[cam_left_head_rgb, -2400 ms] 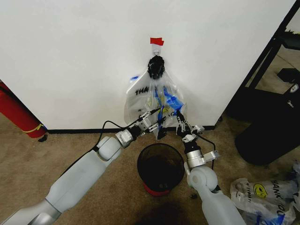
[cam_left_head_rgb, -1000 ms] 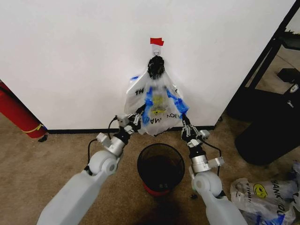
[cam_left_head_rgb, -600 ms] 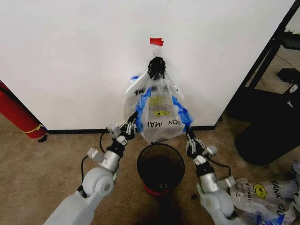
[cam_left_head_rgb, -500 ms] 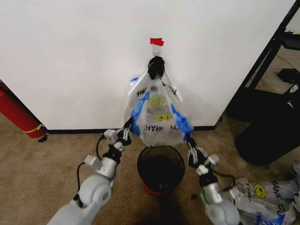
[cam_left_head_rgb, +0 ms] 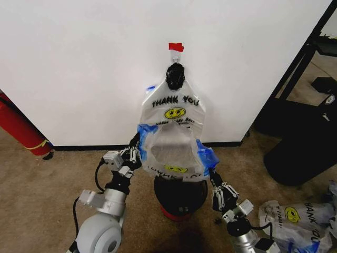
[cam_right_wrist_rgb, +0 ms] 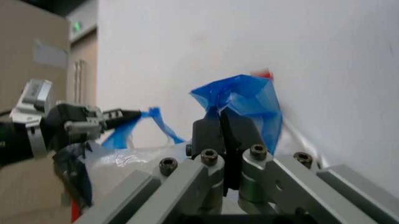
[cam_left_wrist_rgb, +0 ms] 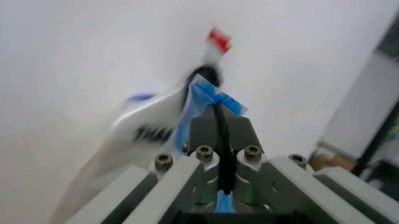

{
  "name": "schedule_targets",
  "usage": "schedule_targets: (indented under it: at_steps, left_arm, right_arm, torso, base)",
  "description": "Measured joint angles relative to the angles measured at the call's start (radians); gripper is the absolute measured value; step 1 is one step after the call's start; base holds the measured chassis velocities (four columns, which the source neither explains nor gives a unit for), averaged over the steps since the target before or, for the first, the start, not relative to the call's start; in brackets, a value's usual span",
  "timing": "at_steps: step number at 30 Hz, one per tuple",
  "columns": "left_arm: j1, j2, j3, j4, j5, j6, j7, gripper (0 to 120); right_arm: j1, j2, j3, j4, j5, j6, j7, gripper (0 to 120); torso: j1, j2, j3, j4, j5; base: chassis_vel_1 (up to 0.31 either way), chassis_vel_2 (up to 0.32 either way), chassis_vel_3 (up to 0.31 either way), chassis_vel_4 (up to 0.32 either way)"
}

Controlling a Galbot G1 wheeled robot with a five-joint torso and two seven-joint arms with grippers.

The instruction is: Pick up the garbage bag from the wall and place it over the trash bin.

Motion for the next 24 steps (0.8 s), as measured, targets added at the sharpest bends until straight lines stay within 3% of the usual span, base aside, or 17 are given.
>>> schedule_targets:
  at_steps: [10,24]
  left_arm:
    - [-0.003,-0.008,-0.010,-0.103,-0.028,-0.013,0.048,0]
    - [0.005,-0.002,-0.016,-0.123,-0.012,0.059,-0.030,0]
  right_arm:
    - [0.066,-0.009,0.000,0.191,0.024,-0.029,0.037,0]
    - [0.054,0.005,-0.016,0.144,-0.004,-0.028,0.049,0]
  torso:
    - [0.000,0.000,0.000,0.0000,-0.0001]
    - [0.000,0.000,0.000,0.0000,0.0000]
  base:
    - [0.000,0.000,0.000,0.000]
    - [0.000,0.000,0.000,0.000]
